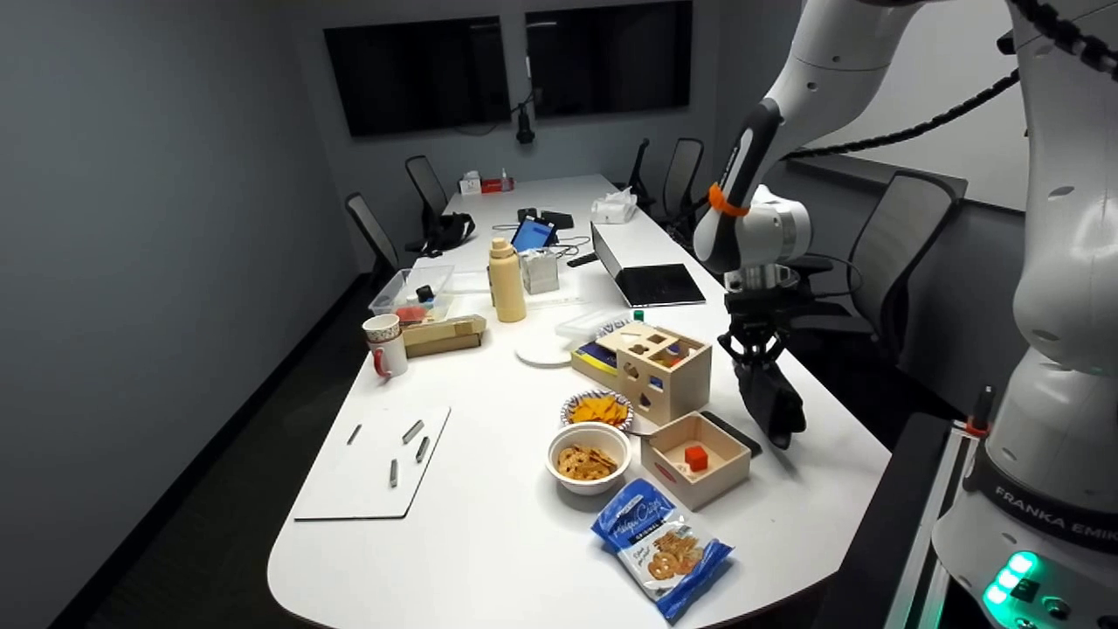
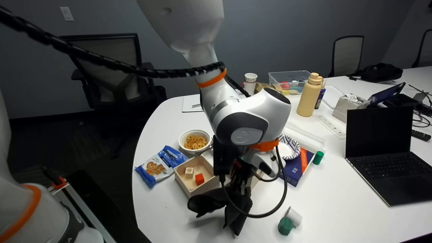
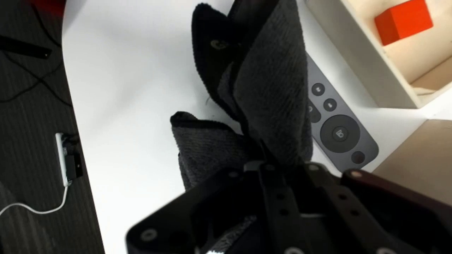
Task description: Use the black towel to clean the table
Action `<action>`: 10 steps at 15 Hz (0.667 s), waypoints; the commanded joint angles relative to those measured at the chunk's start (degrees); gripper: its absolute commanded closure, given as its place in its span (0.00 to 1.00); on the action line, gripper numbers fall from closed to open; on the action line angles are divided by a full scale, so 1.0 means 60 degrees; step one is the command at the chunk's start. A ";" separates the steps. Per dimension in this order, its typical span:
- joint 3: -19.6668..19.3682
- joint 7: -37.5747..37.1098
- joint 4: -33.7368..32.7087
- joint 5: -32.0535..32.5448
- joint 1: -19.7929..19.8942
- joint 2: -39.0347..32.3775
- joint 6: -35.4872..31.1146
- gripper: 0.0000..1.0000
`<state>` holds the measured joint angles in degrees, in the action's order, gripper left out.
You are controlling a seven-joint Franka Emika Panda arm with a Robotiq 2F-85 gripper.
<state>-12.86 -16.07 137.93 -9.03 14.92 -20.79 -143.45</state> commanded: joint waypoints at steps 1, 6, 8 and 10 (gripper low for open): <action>0.0071 0.0572 -0.0609 -0.0687 0.0319 -0.1010 -0.0126 0.98; -0.0137 0.0513 -0.0882 -0.0640 0.0506 -0.1857 -0.0243 0.98; -0.0293 0.0391 -0.0944 -0.0606 0.0566 -0.2064 -0.0364 0.98; -0.0433 0.0351 -0.1048 -0.0651 0.0673 -0.2204 -0.0456 0.98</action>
<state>-14.45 -14.26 133.24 -11.69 17.99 -32.36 -145.19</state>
